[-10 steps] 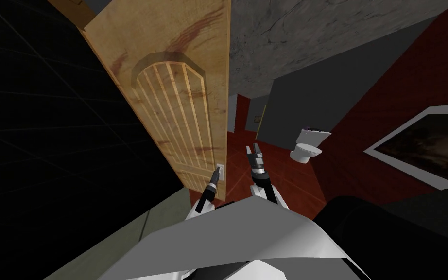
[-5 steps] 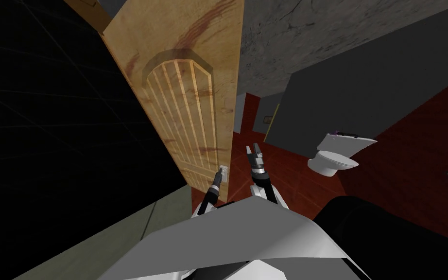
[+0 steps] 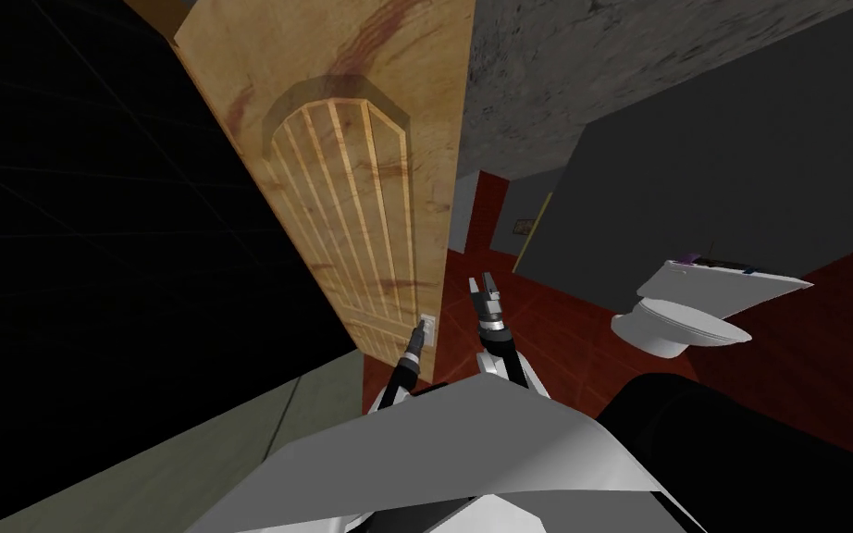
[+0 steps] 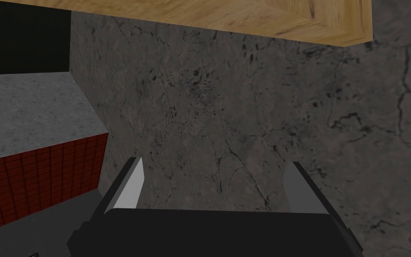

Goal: Push the door open

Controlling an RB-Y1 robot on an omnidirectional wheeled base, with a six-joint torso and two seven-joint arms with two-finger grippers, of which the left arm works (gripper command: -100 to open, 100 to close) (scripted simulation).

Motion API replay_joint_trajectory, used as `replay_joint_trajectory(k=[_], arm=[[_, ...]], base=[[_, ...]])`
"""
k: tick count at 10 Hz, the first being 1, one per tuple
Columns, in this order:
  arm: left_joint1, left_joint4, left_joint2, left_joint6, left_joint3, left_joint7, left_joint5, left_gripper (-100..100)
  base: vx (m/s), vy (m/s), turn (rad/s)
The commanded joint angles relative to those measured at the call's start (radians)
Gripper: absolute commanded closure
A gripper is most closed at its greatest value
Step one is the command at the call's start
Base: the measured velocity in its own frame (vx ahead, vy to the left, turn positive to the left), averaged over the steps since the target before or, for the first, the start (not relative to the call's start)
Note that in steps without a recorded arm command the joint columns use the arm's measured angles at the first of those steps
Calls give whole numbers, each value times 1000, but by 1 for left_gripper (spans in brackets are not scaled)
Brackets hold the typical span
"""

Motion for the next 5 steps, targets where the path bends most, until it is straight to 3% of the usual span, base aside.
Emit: replay_joint_trajectory(k=[1, 2, 3, 5], arm=[[0, -1, 20, 1, 15, -1, 2, 100], [-1, -1, 31, 2, 27, -2, 4, 100], [-30, 34, 45, -6, 17, -2, 17, -100], [-63, 65, 68, -12, 17, 0, 35, -100]], base=[[159, -6, 62], [165, -46, 111], [97, 81, 67], [16, 164, 4]])
